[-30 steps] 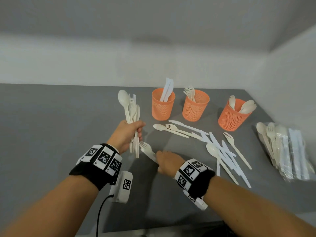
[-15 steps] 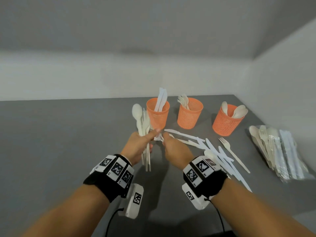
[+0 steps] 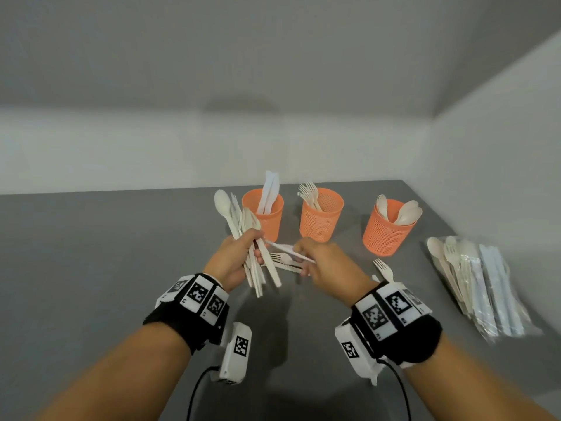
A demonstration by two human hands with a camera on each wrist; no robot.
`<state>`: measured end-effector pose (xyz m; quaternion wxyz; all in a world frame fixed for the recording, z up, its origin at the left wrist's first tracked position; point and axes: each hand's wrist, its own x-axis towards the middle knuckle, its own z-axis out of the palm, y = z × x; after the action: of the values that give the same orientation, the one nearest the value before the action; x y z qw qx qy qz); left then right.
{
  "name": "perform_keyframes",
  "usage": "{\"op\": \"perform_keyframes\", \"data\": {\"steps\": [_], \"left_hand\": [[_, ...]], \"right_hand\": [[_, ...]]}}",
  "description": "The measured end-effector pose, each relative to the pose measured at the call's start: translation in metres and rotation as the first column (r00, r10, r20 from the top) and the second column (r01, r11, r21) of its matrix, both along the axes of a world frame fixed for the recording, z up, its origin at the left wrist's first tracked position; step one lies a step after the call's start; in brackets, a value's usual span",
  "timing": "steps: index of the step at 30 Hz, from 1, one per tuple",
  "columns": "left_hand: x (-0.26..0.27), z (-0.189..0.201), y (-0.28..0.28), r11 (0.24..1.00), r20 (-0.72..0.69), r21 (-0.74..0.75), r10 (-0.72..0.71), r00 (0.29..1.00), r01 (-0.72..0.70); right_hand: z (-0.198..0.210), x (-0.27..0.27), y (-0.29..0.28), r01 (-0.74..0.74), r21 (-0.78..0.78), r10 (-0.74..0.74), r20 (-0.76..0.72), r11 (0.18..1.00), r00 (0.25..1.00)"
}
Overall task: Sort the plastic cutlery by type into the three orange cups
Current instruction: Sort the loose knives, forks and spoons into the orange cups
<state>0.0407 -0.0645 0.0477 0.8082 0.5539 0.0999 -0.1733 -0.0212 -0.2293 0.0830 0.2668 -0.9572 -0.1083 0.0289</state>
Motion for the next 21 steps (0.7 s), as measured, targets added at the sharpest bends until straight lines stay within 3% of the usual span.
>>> {"op": "perform_keyframes", "data": {"steps": [3,7,12,16,19,21], "left_hand": [[-0.003,0.005,0.0,0.991,0.073,-0.026,-0.128,0.989,0.13],[-0.01,0.008,-0.008,0.961,0.179,-0.015,-0.269,0.946,0.276],[-0.015,0.009,-0.014,0.916,0.189,-0.035,-0.387,0.903,0.4],[-0.02,0.006,-0.017,0.879,0.184,-0.04,-0.462,0.868,0.476],[-0.022,0.006,-0.021,0.851,0.201,-0.115,-0.484,0.851,0.512],[-0.02,0.007,-0.023,0.828,0.215,-0.138,-0.51,0.833,0.543]], "right_hand": [[0.006,0.008,-0.03,0.068,0.066,-0.069,0.019,0.996,0.997],[0.022,0.016,-0.043,0.051,0.273,-0.014,-0.135,0.961,0.991],[0.036,0.023,-0.037,0.094,0.67,0.013,-0.153,0.736,0.988],[0.031,0.044,-0.031,0.161,0.709,-0.109,-0.118,0.686,0.987],[0.027,0.052,-0.02,0.196,0.792,-0.044,-0.21,0.579,0.977],[0.023,0.054,-0.013,0.187,0.787,0.013,-0.24,0.587,0.971]]}}
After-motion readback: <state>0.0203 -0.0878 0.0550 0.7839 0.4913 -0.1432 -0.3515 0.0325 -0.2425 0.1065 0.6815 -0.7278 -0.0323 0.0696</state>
